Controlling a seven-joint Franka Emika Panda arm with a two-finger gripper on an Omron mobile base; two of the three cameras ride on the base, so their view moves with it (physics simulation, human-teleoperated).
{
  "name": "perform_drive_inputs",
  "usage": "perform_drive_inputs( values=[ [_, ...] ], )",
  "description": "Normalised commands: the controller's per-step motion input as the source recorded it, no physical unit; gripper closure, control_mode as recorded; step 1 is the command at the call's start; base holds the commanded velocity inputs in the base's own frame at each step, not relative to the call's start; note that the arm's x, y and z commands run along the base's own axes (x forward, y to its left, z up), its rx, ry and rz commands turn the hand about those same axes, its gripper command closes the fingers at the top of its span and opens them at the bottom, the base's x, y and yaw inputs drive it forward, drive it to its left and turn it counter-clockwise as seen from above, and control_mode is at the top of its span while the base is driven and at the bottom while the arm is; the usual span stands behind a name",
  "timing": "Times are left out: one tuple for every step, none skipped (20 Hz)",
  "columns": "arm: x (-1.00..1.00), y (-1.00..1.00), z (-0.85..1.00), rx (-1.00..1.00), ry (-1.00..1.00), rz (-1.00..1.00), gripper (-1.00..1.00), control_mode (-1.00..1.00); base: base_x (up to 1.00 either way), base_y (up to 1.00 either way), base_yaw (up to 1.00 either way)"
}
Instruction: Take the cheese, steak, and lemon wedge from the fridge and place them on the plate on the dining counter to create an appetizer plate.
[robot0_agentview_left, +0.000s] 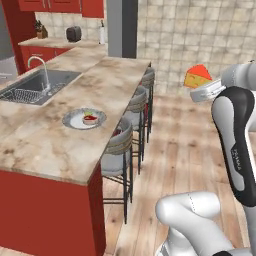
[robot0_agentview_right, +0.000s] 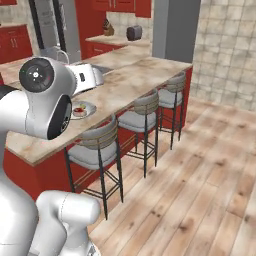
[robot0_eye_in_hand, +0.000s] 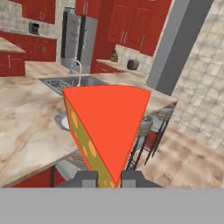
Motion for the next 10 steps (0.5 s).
perform_drive_inputs(
  values=[
    [0.0, 0.0, 0.0, 0.0, 0.0, 0.0, 1.0, 1.0, 0.48, -0.62, 0.35],
    [0.0, 0.0, 0.0, 0.0, 0.0, 0.0, 1.0, 1.0, 0.44, -0.49, 0.35],
    [0.0, 0.0, 0.0, 0.0, 0.0, 0.0, 1.0, 1.0, 0.41, -0.36, 0.36],
    [0.0, 0.0, 0.0, 0.0, 0.0, 0.0, 1.0, 1.0, 0.34, -0.21, 0.37],
    [0.0, 0.0, 0.0, 0.0, 0.0, 0.0, 1.0, 1.0, 0.31, -0.1, 0.37],
    [0.0, 0.0, 0.0, 0.0, 0.0, 0.0, 1.0, 1.0, 0.26, 0.0, 0.38],
    [0.0, 0.0, 0.0, 0.0, 0.0, 0.0, 1.0, 1.0, 0.2, 0.0, 0.39],
    [0.0, 0.0, 0.0, 0.0, 0.0, 0.0, 1.0, 1.0, 0.16, 0.0, 0.4],
    [0.0, 0.0, 0.0, 0.0, 0.0, 0.0, 1.0, 1.0, 0.19, 0.0, 0.4],
    [0.0, 0.0, 0.0, 0.0, 0.0, 0.0, 1.0, 1.0, 0.27, 0.0, 0.39]
  ],
)
